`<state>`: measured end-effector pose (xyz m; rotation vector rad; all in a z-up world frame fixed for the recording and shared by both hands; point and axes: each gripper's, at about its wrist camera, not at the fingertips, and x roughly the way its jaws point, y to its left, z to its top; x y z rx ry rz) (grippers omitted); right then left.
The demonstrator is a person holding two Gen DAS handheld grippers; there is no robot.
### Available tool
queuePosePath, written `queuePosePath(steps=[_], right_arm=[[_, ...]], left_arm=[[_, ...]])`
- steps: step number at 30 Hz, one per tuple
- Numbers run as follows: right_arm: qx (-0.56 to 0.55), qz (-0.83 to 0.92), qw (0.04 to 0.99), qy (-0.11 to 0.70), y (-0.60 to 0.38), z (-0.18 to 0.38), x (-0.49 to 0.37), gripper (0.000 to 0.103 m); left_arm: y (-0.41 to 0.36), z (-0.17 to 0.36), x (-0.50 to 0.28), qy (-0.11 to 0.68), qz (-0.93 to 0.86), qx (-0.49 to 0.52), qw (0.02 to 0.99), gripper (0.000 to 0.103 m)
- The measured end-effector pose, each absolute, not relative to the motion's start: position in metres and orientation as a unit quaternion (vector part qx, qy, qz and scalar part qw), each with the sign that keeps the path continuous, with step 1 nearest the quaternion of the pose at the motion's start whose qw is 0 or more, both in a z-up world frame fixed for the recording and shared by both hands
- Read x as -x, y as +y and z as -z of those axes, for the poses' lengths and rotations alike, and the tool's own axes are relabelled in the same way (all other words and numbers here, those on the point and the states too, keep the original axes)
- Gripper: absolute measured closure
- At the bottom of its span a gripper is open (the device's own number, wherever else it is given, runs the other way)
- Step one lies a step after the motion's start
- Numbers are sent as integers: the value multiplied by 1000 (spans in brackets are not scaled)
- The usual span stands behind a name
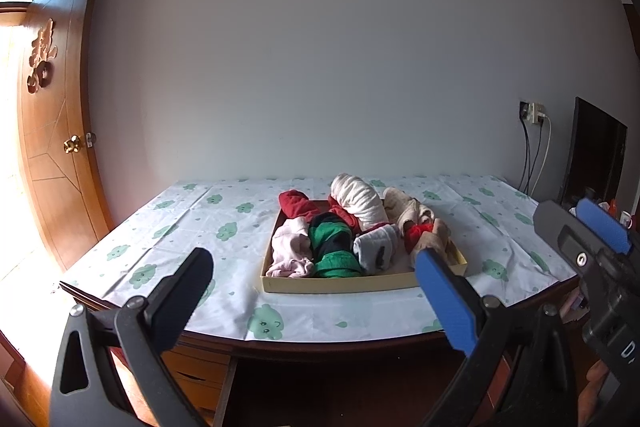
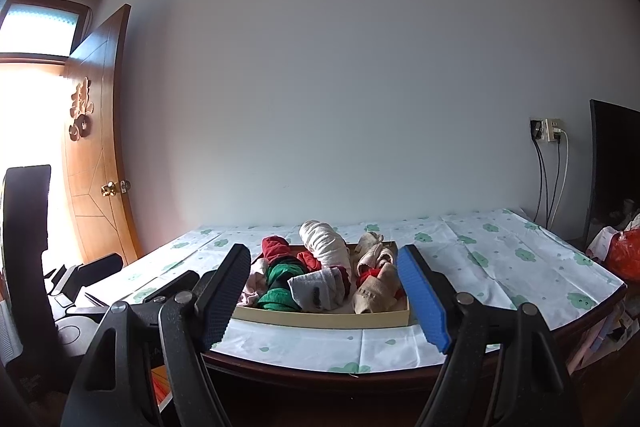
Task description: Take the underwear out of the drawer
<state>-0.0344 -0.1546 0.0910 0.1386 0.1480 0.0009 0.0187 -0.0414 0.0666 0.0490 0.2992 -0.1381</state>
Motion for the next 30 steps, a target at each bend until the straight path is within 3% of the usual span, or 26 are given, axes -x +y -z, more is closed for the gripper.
queuePosePath(steps=[30], right_arm=[[-75,3,994,76,-155,-91,36,25]], left_arm=[[-43,-71,-14,146,37,-37,988,1]])
